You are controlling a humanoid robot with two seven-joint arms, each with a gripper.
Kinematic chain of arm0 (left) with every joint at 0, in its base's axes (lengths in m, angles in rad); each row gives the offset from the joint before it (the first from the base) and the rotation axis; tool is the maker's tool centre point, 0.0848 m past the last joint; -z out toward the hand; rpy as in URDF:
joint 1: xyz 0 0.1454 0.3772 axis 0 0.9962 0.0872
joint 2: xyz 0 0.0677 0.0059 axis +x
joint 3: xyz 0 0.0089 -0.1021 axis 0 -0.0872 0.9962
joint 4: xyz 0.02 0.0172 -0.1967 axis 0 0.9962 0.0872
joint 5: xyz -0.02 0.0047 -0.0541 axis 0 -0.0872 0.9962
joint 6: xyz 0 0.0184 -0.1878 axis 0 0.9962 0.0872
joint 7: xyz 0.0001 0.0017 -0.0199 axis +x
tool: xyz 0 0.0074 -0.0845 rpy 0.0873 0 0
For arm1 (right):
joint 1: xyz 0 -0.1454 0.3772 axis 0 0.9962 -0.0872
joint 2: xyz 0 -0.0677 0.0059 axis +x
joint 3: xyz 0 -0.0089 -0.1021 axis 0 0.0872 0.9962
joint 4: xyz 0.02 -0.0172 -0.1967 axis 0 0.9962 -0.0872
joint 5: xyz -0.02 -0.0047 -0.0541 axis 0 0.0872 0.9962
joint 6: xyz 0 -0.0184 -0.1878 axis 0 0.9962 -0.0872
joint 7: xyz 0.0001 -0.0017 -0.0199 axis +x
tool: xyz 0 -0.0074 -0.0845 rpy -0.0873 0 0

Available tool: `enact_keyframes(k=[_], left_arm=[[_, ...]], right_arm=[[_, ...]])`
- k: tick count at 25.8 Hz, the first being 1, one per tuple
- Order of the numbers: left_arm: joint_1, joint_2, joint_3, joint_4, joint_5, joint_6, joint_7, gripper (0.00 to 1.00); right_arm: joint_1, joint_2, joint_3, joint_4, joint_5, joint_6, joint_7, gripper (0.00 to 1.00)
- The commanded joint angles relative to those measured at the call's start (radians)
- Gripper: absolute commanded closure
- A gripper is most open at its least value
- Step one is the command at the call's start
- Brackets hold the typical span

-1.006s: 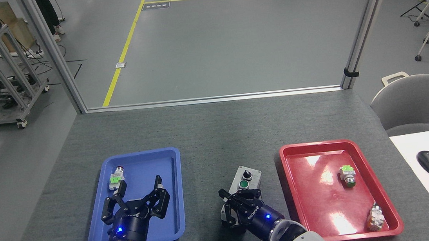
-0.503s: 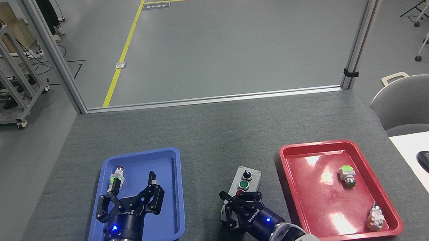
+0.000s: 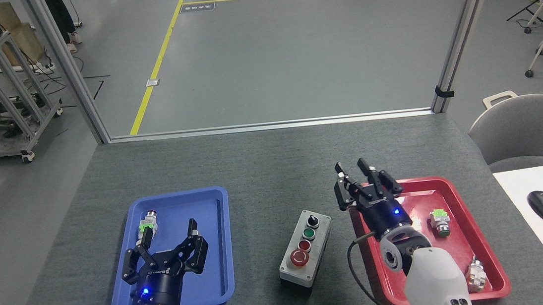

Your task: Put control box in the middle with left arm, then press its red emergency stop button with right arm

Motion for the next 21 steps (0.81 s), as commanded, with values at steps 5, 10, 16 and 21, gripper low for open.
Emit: enact_keyframes(k=[5, 10, 16, 21], left_arm=[[0.000, 0.000, 0.001, 0.007, -0.001, 0.005, 0.003, 0.01], [0.000, 0.000, 0.001, 0.007, -0.001, 0.006, 0.001, 0.01], [-0.003, -0.017, 0.001, 0.009, -0.001, 0.006, -0.005, 0.01], [-0.003, -0.020, 0.001, 0.011, -0.001, 0.009, -0.008, 0.01]], right_arm=[[0.091, -0.016, -0.036, -0.080, 0.008, 0.223, -0.034, 0.00], [0.240, -0.020, -0.036, -0.169, 0.022, 0.214, -0.120, 0.00], [0.244, -0.021, -0.036, -0.177, 0.020, 0.212, -0.128, 0.00], [0.227, -0.018, -0.040, -0.167, 0.019, 0.215, -0.125, 0.00]])
